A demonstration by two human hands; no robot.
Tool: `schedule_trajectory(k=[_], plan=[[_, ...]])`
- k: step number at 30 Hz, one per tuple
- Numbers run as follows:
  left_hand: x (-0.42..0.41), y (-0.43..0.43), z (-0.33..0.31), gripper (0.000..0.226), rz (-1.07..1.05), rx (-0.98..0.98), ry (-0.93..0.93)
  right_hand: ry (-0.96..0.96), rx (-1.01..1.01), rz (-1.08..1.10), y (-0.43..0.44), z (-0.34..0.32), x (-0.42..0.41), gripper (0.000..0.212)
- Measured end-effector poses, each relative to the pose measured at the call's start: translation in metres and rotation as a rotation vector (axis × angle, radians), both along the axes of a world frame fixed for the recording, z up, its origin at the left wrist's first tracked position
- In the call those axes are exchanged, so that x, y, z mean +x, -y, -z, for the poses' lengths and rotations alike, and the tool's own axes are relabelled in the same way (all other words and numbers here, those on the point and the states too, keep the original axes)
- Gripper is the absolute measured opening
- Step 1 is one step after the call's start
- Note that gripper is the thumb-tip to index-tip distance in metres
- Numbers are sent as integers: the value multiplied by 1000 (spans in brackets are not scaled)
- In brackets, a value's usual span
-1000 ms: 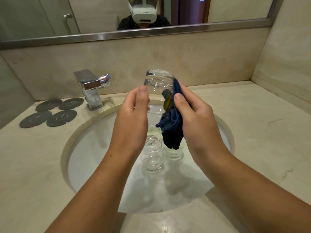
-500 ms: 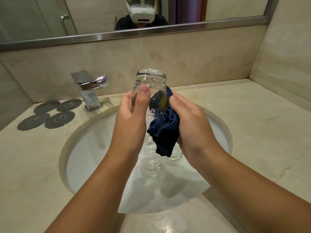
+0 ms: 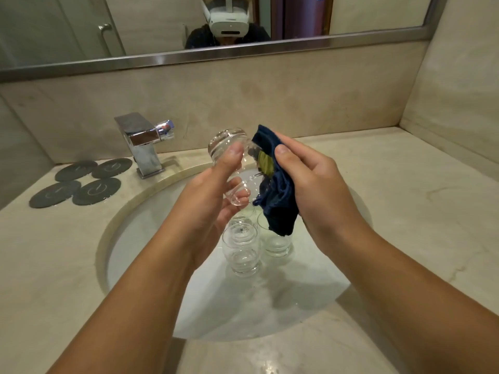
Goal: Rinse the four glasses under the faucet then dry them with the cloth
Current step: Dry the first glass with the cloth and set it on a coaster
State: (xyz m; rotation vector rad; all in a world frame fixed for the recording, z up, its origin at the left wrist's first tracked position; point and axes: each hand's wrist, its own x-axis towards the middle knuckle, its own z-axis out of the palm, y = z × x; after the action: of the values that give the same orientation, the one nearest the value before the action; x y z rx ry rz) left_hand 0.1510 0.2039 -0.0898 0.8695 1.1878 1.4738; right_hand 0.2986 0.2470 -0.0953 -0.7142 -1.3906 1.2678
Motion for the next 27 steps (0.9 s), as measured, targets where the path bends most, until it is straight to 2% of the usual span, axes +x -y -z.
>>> schedule_trajectory(k=[2,5,9,10,13,16,18,20,24,27], plan=[[1,-1,2,49,-60,-22,73,34,-59,-40,-1,1,-1,27],[-1,-4,2,72,-181,-27,201,131,-80,-41,0,1,-1,32],[-7,-4,-1,42,-311,50,183,194,113,83,7,-3,0,33],[-7,-3,-3,41,-325,63,190,194,173,101,9,-4,1,33],[-9,-4,-2,51,-328,80,211,226,317,104,14,-2,2,37],[-7,-2,-1,68,-270,74,208,307,374,91,17,4,-2,38],[-2,-1,-1,78,-214,81,158,358,384,89,20,6,-5,39],[1,0,-1,76,-191,102,86,372,352,71,21,5,-6,41],[5,1,-1,97,-173,160,-80,383,288,-27,22,0,-5,47],[5,2,-1,78,-156,216,-172,425,256,-124,23,-2,-4,64]])
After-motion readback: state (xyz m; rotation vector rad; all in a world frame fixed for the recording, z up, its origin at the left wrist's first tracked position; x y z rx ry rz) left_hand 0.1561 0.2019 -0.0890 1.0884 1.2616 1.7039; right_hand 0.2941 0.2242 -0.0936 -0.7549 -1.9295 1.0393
